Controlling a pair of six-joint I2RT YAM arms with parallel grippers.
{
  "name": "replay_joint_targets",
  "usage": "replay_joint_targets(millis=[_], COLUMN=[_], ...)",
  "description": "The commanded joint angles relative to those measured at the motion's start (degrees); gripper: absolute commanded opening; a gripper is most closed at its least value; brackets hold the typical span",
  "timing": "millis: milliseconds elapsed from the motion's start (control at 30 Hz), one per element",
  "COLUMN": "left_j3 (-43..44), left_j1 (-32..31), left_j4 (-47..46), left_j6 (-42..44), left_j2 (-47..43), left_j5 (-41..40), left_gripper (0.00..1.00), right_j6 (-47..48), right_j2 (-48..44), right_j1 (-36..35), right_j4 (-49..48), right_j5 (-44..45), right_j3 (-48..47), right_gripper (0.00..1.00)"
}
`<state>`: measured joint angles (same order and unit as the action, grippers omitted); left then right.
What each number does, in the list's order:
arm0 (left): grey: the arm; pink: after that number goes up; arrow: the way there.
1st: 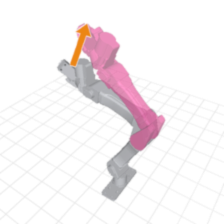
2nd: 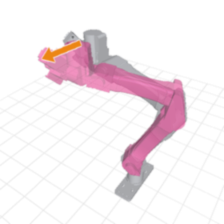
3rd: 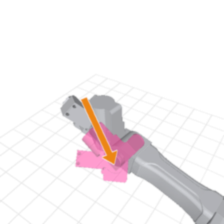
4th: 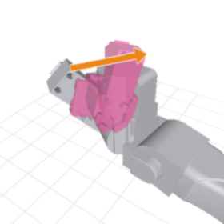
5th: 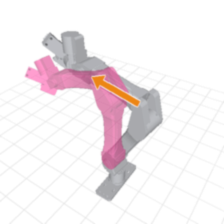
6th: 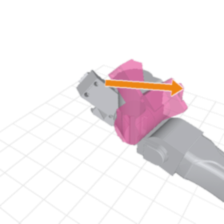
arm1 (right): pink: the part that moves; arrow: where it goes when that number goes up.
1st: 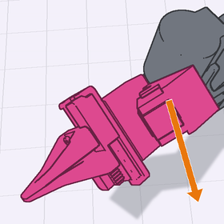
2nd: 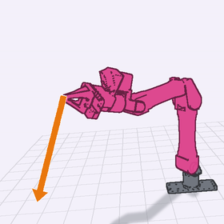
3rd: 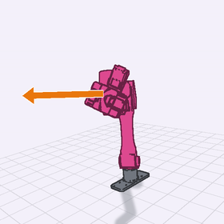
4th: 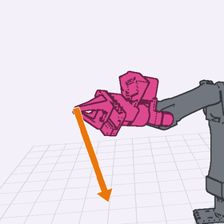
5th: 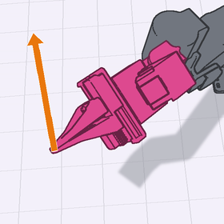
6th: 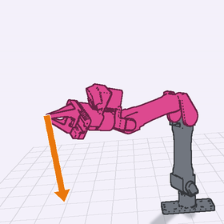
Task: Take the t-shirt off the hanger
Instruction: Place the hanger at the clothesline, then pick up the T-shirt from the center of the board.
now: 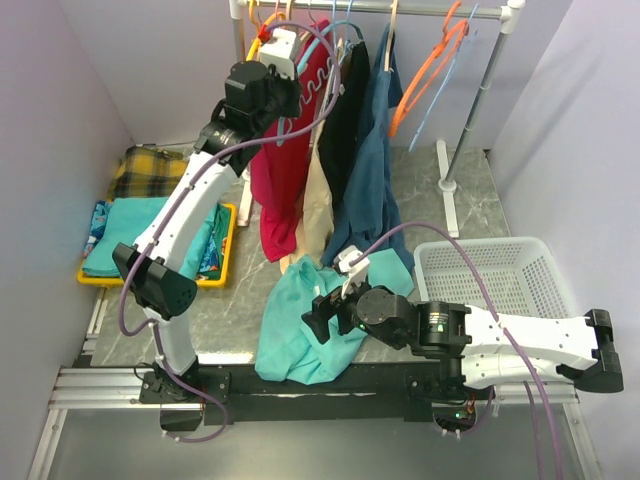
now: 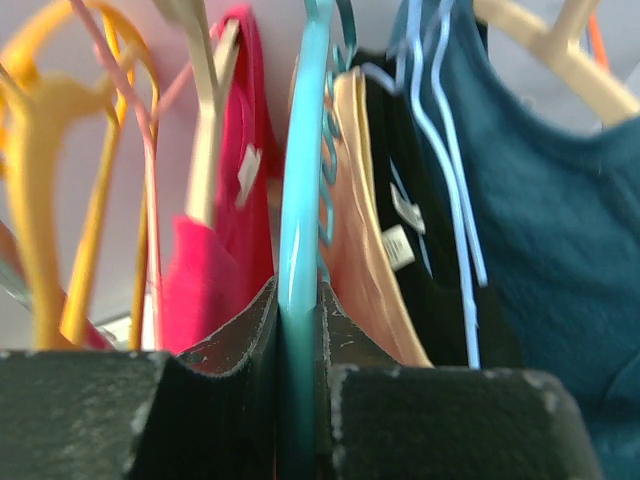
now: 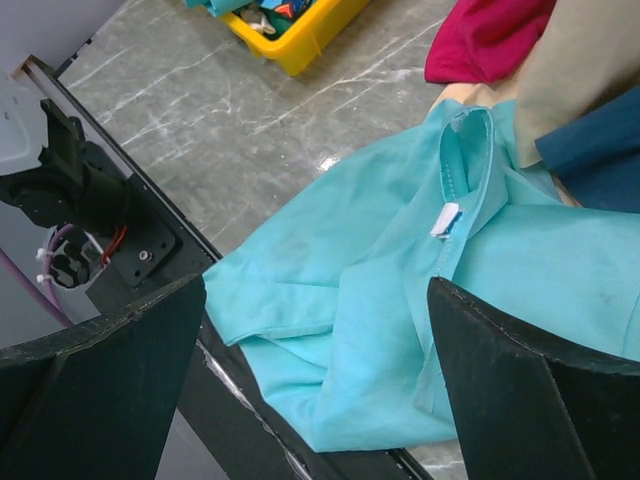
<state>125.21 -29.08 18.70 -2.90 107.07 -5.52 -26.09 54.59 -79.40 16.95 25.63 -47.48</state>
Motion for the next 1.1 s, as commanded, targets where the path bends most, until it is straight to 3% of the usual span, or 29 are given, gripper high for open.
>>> replay_joint_targets(millis=[0, 133, 233, 267, 367, 467, 600, 700, 867, 1067], left_j3=[-3.3, -6.2, -8.6, -9.0, -11.1, -14.4, -18.5, -23.2, -38.8, -55.1], left_j1=[-0.2, -0.3, -1.1, -1.4, -2.8, -4.1, -5.0, -6.1, -9.5, -10.8], left_j4=[-2.4, -3.6, -4.4, -4.2, -4.3, -3.9, -1.7, 0.1, 1.2, 2.7], left_j6=[-3.9, -5.0, -5.0, -4.8, -4.0, -4.2, -5.5, -6.7, -9.9, -15.3], left_j2=[-3.0, -4.5, -7.1, -7.8, -11.5, -15.8, -23.1, -29.2, -41.4, -58.7], left_j5=[0.1, 0.5, -1.2, -1.8, -3.4, -2.3, -2.8, -1.3, -1.1, 0.7], left_gripper=[0.01, 0.01, 0.31, 0.46, 0.71, 0.82, 0.89, 0.89, 0.89, 0.9], right_j6=[-1.0, -3.2, -6.9, -8.0, -11.3, -13.1, -13.8, -13.4, -10.4, 0.2], right_j2=[-0.3, -0.6, 0.2, 0.7, 3.5, 6.1, 8.7, 11.1, 14.5, 19.2], right_j1=[-0.6, -0.7, -0.7, -0.7, -0.7, -0.8, -0.2, 1.0, 7.4, 15.7], right_j4=[-2.3, -0.8, 2.2, 3.7, 8.9, 10.8, 8.2, 5.7, 3.6, -0.3], right_j5=[0.7, 2.4, 5.5, 6.4, 8.0, 7.6, 6.9, 5.0, 1.3, -8.0], right_j3=[0.0, 1.3, 2.5, 2.4, 1.7, 1.4, 3.4, 5.1, 6.7, 4.7], right_gripper=[1.0, 1.0, 1.0, 1.0, 1.0, 1.0, 1.0, 1.0, 1.0, 1.0])
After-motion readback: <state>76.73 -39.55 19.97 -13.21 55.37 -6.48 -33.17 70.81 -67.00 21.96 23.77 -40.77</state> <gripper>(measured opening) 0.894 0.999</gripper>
